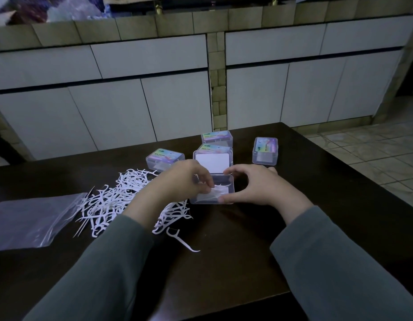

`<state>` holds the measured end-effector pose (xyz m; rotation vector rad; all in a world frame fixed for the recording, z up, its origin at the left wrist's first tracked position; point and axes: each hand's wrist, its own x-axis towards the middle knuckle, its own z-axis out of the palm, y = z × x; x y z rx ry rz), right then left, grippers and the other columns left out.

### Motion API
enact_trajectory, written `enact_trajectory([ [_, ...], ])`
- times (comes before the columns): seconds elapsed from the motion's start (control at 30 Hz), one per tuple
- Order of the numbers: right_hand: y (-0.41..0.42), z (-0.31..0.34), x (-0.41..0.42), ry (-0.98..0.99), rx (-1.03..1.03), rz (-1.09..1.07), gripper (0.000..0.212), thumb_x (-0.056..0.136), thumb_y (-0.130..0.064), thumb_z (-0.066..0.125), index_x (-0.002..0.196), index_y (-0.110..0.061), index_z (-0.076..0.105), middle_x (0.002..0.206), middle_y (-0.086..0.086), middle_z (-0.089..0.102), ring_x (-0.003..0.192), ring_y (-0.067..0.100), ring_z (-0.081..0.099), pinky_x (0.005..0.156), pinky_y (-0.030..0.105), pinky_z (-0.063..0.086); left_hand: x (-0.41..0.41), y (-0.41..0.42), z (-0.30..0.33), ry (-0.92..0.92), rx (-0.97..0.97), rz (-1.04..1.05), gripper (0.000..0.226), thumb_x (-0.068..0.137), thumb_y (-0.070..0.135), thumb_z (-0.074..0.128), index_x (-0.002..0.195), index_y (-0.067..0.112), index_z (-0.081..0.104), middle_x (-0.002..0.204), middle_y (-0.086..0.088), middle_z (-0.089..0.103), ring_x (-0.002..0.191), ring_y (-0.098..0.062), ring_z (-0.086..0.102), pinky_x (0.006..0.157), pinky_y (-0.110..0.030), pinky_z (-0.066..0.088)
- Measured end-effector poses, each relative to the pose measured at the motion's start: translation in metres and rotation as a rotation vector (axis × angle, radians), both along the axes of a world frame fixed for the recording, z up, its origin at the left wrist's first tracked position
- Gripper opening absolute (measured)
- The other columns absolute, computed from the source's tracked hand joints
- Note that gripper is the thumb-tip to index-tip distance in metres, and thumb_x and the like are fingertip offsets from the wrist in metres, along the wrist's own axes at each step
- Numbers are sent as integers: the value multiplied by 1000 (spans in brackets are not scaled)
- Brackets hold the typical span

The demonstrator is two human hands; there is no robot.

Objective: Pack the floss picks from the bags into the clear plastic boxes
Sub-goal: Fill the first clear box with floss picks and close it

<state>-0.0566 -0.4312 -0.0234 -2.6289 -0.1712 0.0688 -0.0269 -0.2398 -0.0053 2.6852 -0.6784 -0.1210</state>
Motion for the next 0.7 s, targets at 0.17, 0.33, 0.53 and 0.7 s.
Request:
enact_trajectory([
  [0.17,0,-1,1,-4,-1,3,75,71,-66,70,137,-39,44,143,-10,46,134,19,36,109,43,26,2,5,-1,-87,-5,40,23,95,24,56,112,32,69,112,8,61,95,-7,54,78,-23,47],
  [0.33,1,-2,2,-9,-17,-6,75,71,-67,70,136,-40,44,142,-10,47,134,17,37,110,44,24,9,14,-6,-265,1,316,28,89,44,61,112,29,66,106,8,66,89,-9,56,70,-28,49],
  [0.53,2,0,-1,-12,-19,-16,75,71,-65,70,137,-39,44,143,-10,46,134,19,35,109,43,26,7,13,-10,-178,-223,394,14,82,34,73,93,25,69,88,9,66,76,-2,55,59,-20,42],
  [0.7,1,2,-3,4,-4,1,75,73,-64,70,138,-39,42,145,-9,44,136,20,32,110,44,25,-5,3,1,-170,-222,112,19,87,23,69,102,33,64,89,15,68,77,-1,57,69,-21,47],
])
